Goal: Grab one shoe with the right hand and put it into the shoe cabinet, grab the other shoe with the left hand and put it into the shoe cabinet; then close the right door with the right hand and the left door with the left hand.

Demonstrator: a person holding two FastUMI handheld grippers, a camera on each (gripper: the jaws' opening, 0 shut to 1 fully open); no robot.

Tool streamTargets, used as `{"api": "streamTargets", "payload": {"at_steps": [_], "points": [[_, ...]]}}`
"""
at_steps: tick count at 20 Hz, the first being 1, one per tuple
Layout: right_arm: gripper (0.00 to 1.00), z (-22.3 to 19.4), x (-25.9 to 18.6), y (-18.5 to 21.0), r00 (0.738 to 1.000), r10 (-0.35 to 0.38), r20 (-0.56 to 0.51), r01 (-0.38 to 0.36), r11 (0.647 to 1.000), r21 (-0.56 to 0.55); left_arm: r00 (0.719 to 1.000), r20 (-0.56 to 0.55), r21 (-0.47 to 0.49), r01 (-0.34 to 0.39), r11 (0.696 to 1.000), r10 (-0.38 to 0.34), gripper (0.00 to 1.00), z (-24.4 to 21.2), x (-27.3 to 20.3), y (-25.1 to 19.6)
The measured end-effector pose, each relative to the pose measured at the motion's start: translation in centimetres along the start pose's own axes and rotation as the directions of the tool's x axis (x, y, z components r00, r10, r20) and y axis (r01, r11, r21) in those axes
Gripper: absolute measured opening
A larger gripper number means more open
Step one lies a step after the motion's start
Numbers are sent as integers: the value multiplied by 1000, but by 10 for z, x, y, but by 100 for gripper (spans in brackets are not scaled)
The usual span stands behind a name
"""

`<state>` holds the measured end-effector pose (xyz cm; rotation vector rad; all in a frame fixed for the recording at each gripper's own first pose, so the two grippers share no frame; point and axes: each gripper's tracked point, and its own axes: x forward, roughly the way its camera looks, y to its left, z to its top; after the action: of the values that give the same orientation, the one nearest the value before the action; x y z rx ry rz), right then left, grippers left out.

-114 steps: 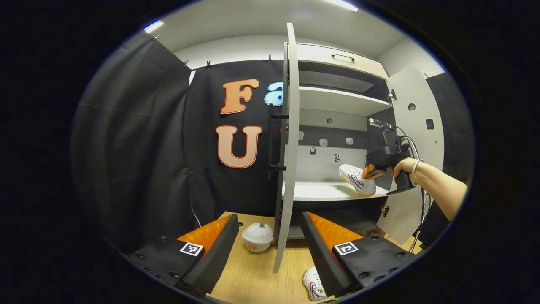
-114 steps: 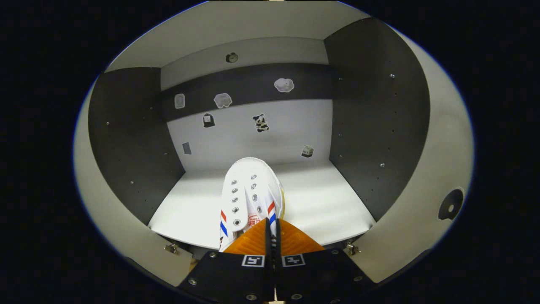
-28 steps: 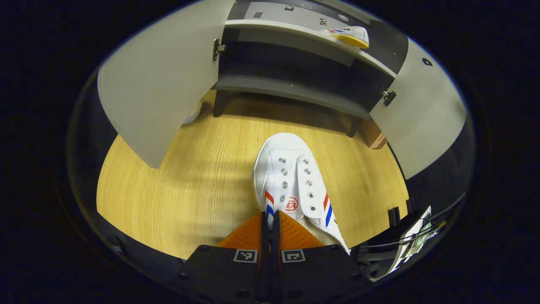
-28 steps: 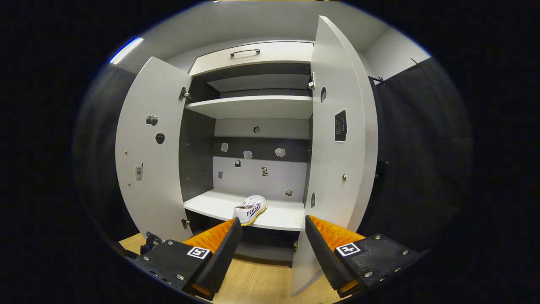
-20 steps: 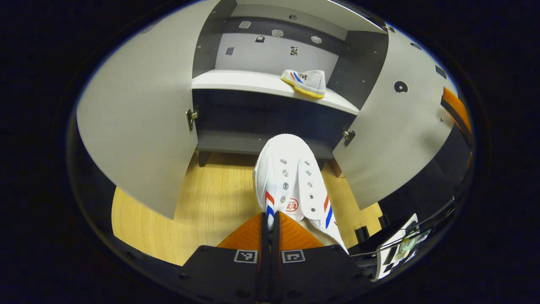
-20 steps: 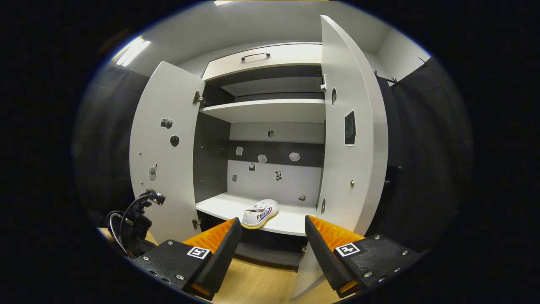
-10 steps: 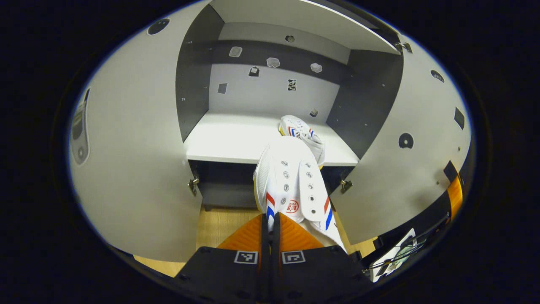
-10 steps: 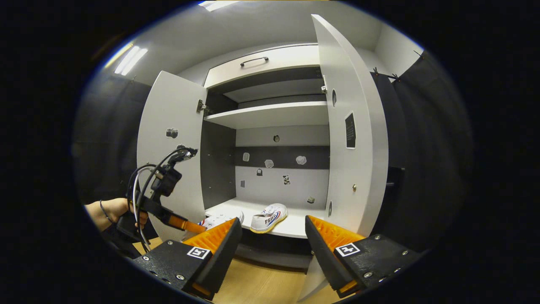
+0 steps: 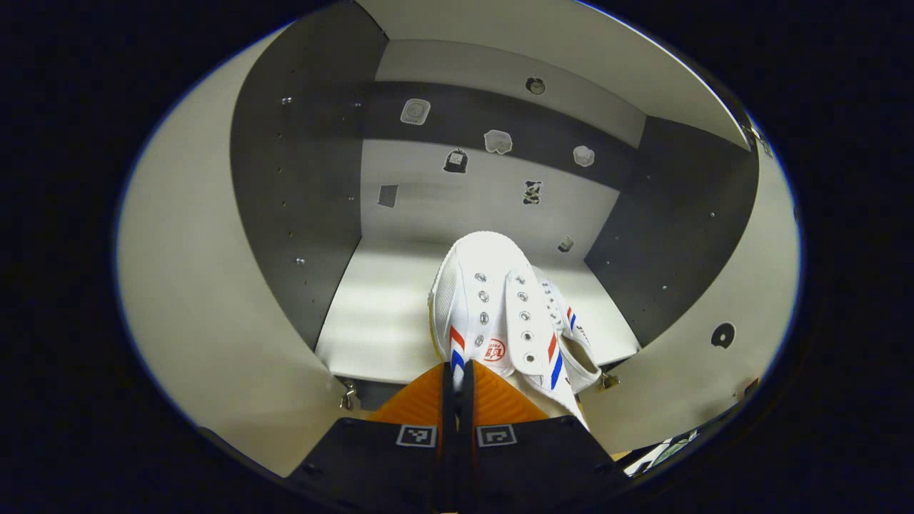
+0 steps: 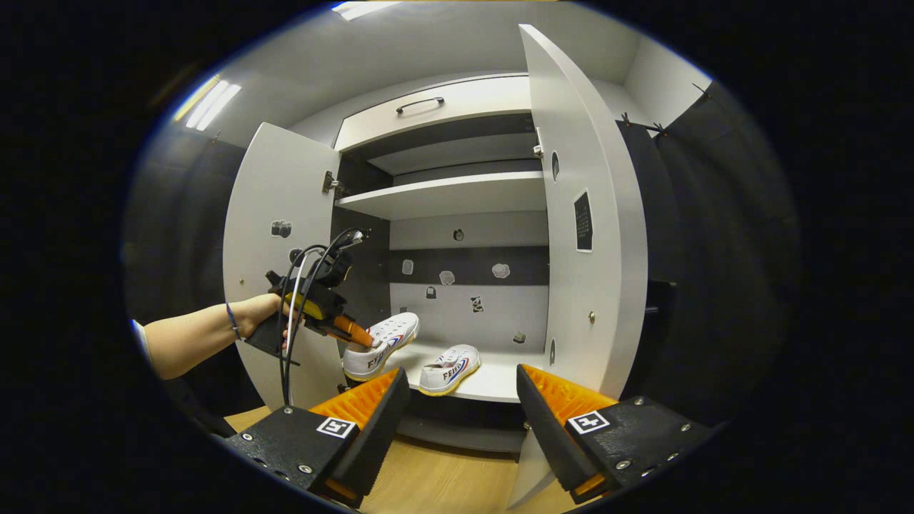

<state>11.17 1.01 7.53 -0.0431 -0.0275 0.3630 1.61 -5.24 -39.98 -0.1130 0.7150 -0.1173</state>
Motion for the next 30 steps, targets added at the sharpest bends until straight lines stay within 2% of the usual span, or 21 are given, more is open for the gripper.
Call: {"api": "streamTargets", "payload": {"at_steps": [3, 8, 13, 14, 15, 16, 18, 20, 22, 25, 26, 27, 28, 30], "points": [[92, 0, 0, -2, 999, -31, -6, 31, 1000, -4, 999, -19, 14, -40, 999, 41, 6, -5, 0, -2], [92, 0, -1, -7, 997, -81, -10, 81, 997, 17, 994, -101, -2, -36, 999, 35, 6, -16, 8, -5], [92, -4, -6, -10, 994, -108, -16, 108, 994, 13, 981, -178, 4, -78, 997, 78, 6, -27, 14, 1], [87, -4, -7, -11, 994, -110, -15, 110, 994, 19, 978, -192, 12, -77, 997, 78, 6, -29, 15, 2], [87, -4, -7, -12, 993, -113, -14, 114, 993, 28, 977, -197, 24, -76, 997, 80, 6, -30, 13, 3], [92, -4, -7, -12, 993, -116, -15, 116, 993, 36, 977, -196, 36, -75, 997, 81, 6, -29, 14, 4], [92, -7, -6, -12, 993, -120, -20, 121, 992, 44, 977, -195, 32, -83, 996, 88, 7, -30, 13, 5], [92, -7, -8, -11, 992, -123, -24, 124, 991, 50, 981, -179, -1, -70, 998, 69, 12, -29, 11, 0], [92, -7, -9, -8, 992, -124, -26, 125, 991, 53, 987, -149, -15, -56, 998, 53, 29, -25, 8, -3], [92, -4, -17, 0, 993, -120, -22, 121, 991, 50, 991, -98, 32, -87, 996, 89, 57, -16, -11, 2], [92, -3, -20, 3, 993, -119, -18, 120, 992, 48, 994, -75, 35, -75, 997, 78, 55, -14, -19, -4], [92, -2, -25, 5, 993, -117, -17, 118, 992, 45, 995, -45, 48, -90, 995, 92, 87, -14, -29, -4], [92, 0, -29, 7, 993, -117, -13, 117, 992, 42, 995, -4, 62, -99, 993, 99, 100, -9, -43, -7], [92, 2, -39, 9, 993, -119, -11, 119, 992, 30, 993, 65, 73, -102, 992, 97, 97, -5, -67, -16]]}}
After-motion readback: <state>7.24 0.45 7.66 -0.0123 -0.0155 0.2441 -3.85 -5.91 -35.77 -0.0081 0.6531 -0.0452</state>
